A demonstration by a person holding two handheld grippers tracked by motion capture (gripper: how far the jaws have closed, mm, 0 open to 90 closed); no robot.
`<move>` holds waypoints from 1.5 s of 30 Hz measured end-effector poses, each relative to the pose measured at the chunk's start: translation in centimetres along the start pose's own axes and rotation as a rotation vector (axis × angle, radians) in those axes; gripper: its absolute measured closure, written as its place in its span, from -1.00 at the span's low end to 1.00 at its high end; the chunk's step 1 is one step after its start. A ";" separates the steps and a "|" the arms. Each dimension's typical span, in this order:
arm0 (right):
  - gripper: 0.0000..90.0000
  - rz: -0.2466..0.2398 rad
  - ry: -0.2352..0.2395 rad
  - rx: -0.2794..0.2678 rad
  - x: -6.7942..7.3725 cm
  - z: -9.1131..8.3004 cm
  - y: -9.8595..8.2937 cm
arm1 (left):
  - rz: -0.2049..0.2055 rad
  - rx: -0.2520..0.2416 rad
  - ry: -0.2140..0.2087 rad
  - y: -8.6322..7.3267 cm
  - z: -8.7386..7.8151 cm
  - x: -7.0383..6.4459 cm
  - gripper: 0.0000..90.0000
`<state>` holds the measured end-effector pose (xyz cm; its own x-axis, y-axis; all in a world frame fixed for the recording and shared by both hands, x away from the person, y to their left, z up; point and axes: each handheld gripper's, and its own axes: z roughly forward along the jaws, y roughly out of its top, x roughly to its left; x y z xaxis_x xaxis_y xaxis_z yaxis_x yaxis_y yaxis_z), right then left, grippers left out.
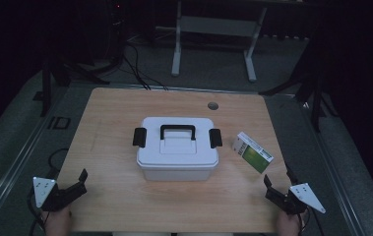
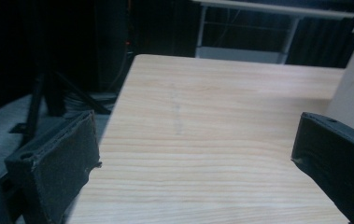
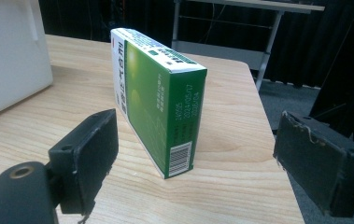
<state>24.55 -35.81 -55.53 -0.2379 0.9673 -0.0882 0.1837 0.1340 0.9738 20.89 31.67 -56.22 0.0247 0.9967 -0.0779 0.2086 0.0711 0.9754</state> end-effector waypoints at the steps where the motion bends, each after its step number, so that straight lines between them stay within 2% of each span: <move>1: -0.70 0.003 0.002 0.002 0.0 0.0 0.0 | -0.012 0.007 0.008 0.0 -0.1 0.3 -0.98; 2: -0.70 0.007 0.005 0.002 -0.1 0.0 0.0 | -0.012 0.007 0.008 0.0 -0.1 0.3 -0.98; 3: -0.70 0.010 0.005 0.000 -0.1 0.0 0.0 | -0.039 0.009 -0.021 0.0 -0.1 0.5 -0.98; 7: -0.70 0.013 0.014 0.012 -0.2 0.1 0.0 | -0.042 0.034 -0.032 0.0 0.0 0.5 -0.98; 8: -0.70 0.007 0.015 0.015 -0.1 0.2 0.1 | -0.031 0.049 -0.034 0.1 0.0 0.3 -0.98; 13: -0.70 -0.010 0.014 0.022 0.1 0.2 0.1 | 0.004 0.049 -0.060 0.4 -0.2 -0.2 -0.98; 15: -0.70 -0.007 0.014 0.021 0.0 0.2 0.1 | -0.010 0.050 -0.085 0.6 -0.2 -0.4 -0.98; 16: -0.70 -0.006 0.014 0.021 0.0 0.2 0.1 | -0.025 0.066 -0.104 0.8 -0.2 -0.5 -0.98; 17: -0.70 -0.007 0.013 0.021 0.1 0.2 0.1 | -0.042 0.099 -0.140 1.0 -0.2 -0.7 -0.98; 18: -0.70 -0.009 0.012 0.022 0.1 0.2 0.1 | -0.061 0.144 -0.203 1.5 0.0 -0.8 -0.98; 19: -0.70 -0.010 0.012 0.024 0.1 0.2 0.1 | -0.060 0.168 -0.245 1.8 0.0 -1.0 -0.98; 20: -0.70 -0.012 0.011 0.024 0.1 0.2 0.1 | -0.035 0.180 -0.266 2.0 0.0 -1.2 -0.98; 21: -0.70 -0.012 0.011 0.025 0.1 0.2 0.1 | 0.000 0.187 -0.305 2.2 0.0 -1.5 -0.98; 22: -0.70 -0.012 0.010 0.026 0.1 0.2 0.1 | 0.047 0.195 -0.324 2.4 0.0 -1.9 -0.98; 23: -0.70 -0.012 0.010 0.026 0.1 0.2 0.1 | 0.063 0.200 -0.333 2.5 0.1 -2.0 -0.98; 24: -0.70 -0.013 0.010 0.025 0.1 0.2 0.1 | 0.070 0.223 -0.385 2.6 0.3 -2.2 -0.98; 26: -0.70 -0.011 0.010 0.025 0.1 0.2 0.1 | 0.085 0.246 -0.411 2.8 0.5 -2.3 -0.98; 27: -0.70 -0.012 0.010 0.026 0.1 0.2 0.1 | 0.096 0.267 -0.453 3.0 0.6 -2.4 -0.98; 29: -0.70 -0.012 0.009 0.028 0.1 0.3 0.1 | 0.139 0.288 -0.471 3.2 0.8 -2.8 -0.98; 30: -0.70 -0.011 0.009 0.028 0.1 0.3 0.1 | 0.160 0.317 -0.504 3.3 1.0 -3.0 -0.98; 32: -0.70 -0.006 0.010 0.027 0.0 0.2 0.1 | 0.191 0.340 -0.535 3.5 1.1 -3.3 -0.98; 33: -0.70 -0.004 0.010 0.027 0.0 0.2 0.1 | 0.210 0.361 -0.568 3.6 1.2 -3.6 -0.98; 37: -0.70 -0.003 0.010 0.029 0.0 0.3 0.1 | 0.258 0.417 -0.617 3.9 1.8 -4.3 -0.98; 38: -0.70 -0.005 0.010 0.029 0.0 0.3 0.1 | 0.275 0.440 -0.643 4.1 2.0 -4.5 -0.98; 40: -0.70 -0.004 0.010 0.029 0.0 0.3 0.1 | 0.317 0.468 -0.652 4.5 2.2 -4.8 -0.98; 41: -0.70 -0.002 0.010 0.028 0.0 0.3 0.1 | 0.321 0.478 -0.665 4.6 2.3 -4.9 -0.98; 45: -0.70 0.001 0.012 0.027 0.0 0.3 0.1 | 0.372 0.514 -0.673 5.4 2.7 -4.9 -0.98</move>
<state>24.82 -35.76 -55.48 -0.2489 0.9648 -0.0850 0.2091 0.1392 0.9679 24.49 27.02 -51.09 0.7065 0.7067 -0.0382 0.4773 -0.4359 0.7630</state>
